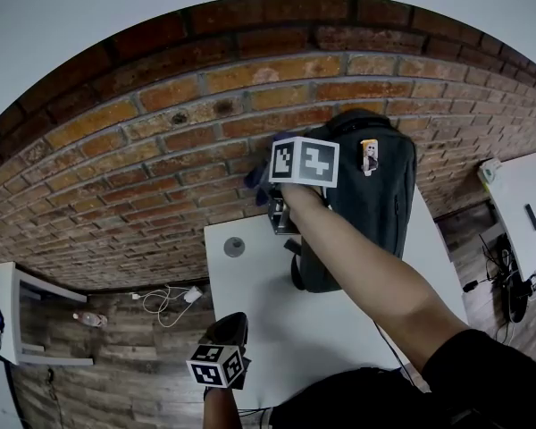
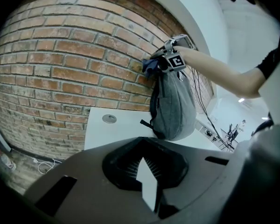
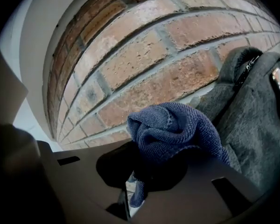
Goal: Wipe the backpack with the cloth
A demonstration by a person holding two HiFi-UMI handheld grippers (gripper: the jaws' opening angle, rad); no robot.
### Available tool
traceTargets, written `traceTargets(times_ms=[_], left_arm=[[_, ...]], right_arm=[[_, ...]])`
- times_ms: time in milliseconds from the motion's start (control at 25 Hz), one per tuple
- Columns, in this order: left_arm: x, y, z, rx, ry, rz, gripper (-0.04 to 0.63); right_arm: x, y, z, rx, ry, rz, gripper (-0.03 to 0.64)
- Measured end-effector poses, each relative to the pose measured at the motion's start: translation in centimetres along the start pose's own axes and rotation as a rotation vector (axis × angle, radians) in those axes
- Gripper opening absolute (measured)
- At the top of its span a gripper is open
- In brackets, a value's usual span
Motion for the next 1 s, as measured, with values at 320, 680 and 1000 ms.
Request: traceTargets(times_ms=[320,680,1000], left_arm=[[-0.6,0.1,-0.3,0.002,0.009,-0.009,-0.006],[-1.2,1.0,0.1,-0.006,-0.001,0.004,-0.006],[-2.9,1.1,0.3,-0.024,-0.036,0.027,-0.006]], right_arm=[[-0.4,-2.7,2.7,-0.077,-0.041,-0.073,0.037],[-1.5,-5.2,5.2,-0.133,-0.003,-0.051,0.037],[-5.2,-7.0,10.7,-0.276,0.215,0.239,0.037]])
Point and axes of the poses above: the fingertips, and each gripper's own axes: z backward along the fingers, x to its left, y out of its underside, the point moved 2 cm from there along z, backward along the fingers, and after that the axes turned 14 degrees about x, right-handed, at the moved point
